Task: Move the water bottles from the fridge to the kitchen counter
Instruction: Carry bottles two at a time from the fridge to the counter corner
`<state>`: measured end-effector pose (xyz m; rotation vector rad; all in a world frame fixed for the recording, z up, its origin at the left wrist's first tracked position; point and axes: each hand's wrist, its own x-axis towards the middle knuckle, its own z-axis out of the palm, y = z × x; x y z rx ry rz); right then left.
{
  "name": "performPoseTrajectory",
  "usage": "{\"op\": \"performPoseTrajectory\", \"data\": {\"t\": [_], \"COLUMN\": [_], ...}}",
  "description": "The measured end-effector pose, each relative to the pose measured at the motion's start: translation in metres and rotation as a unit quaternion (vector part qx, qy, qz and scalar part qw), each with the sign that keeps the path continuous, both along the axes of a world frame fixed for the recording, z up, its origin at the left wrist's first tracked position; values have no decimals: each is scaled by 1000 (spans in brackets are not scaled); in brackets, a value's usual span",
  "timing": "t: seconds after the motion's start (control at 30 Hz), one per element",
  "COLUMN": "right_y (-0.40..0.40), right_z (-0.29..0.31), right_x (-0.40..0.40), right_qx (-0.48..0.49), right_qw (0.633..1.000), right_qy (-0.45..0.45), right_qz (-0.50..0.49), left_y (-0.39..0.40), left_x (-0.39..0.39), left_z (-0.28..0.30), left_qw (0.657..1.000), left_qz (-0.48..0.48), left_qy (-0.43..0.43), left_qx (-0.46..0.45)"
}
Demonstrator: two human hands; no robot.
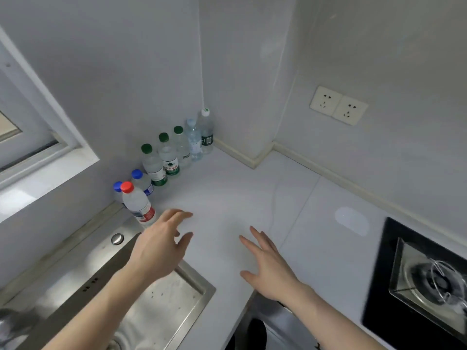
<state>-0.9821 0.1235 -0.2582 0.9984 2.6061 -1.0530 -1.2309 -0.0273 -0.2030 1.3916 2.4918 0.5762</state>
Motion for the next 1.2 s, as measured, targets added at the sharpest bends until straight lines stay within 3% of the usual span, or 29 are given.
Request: {"op": "performPoseTrajectory", "data": {"t": [0.17, 0.47, 0.83, 1.2], "right_y": [-26, -71, -165, -298], "right_z": [36, 81, 105, 128], "right_x": [57, 192, 411, 598], "right_qx": [62, 88, 78, 148], "right_qw": [996, 968, 862, 744], "right_qy": [-10, 20, 133, 137], "right_qz": [-64, -236, -482, -637], "left_y": [-3, 32, 70, 21], "left_x": [79, 181, 397, 619], "left_z": [-8, 11, 64, 99], "left_qw": [985, 948, 857, 736], "left_qz": [-150, -297, -509, -671], "left_qy": [-88, -109, -68, -60], "left_qx": [2, 20, 28, 67]}}
